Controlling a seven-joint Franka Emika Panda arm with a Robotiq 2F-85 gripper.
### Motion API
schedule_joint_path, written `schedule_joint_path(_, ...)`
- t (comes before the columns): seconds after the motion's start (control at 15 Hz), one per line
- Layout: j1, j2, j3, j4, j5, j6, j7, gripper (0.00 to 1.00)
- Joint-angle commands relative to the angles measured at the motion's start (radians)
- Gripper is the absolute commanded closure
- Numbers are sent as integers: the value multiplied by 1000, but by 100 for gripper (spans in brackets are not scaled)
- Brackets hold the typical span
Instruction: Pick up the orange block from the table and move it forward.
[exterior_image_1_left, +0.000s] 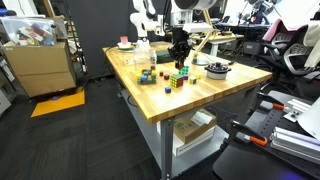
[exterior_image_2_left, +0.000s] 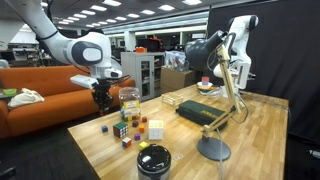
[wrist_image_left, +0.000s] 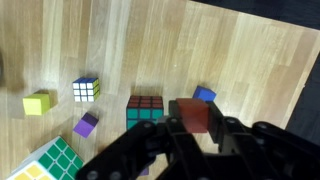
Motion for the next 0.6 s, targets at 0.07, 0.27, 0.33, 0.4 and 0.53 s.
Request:
schedule_joint_path(0.07, 1, 0, -1, 1, 0, -6, 0, 71)
schedule_joint_path(0.27, 1, 0, -1, 1, 0, -7, 0, 71)
schedule_joint_path(0.33, 1, 0, -1, 1, 0, -8, 0, 93)
schedule_joint_path(0.4, -4, 6, -3, 10, 4, -1, -3, 93)
schedule_joint_path(0.53, -12, 28, -25, 50, -9, -8, 21, 93)
